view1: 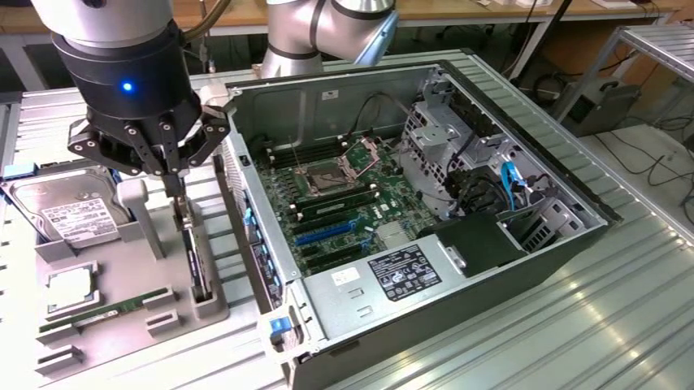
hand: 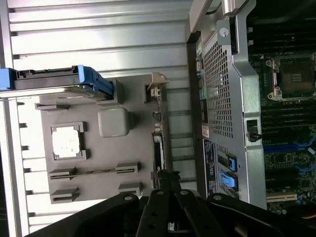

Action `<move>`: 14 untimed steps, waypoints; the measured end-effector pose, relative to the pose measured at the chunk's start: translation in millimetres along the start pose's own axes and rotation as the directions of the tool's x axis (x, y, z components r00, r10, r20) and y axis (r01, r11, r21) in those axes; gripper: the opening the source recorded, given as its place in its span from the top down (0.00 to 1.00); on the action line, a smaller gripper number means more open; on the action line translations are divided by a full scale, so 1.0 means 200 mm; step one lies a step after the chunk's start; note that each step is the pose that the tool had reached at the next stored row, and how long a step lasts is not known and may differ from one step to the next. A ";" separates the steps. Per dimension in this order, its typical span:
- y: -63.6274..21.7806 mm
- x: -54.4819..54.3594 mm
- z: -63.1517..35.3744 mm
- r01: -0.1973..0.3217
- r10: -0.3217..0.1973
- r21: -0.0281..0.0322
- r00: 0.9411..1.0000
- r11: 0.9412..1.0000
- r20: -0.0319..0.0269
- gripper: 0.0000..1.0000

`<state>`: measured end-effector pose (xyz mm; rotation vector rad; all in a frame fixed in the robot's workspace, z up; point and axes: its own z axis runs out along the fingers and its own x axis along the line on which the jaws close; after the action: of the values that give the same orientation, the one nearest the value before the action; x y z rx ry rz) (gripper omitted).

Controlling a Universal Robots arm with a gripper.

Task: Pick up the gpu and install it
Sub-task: 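Pick up the gpu and move the gpu toward the slot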

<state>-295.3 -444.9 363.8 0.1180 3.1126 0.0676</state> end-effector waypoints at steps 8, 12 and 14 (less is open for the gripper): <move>0.000 0.00 0.000 0.000 0.000 0.000 1.000 1.000 0.000 0.70; -0.001 0.00 0.028 0.000 0.000 0.000 1.000 1.000 0.000 0.58; -0.003 0.00 0.068 0.000 0.000 0.000 1.000 1.000 0.000 0.58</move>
<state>-295.3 -445.0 350.2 0.1180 3.1126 0.0676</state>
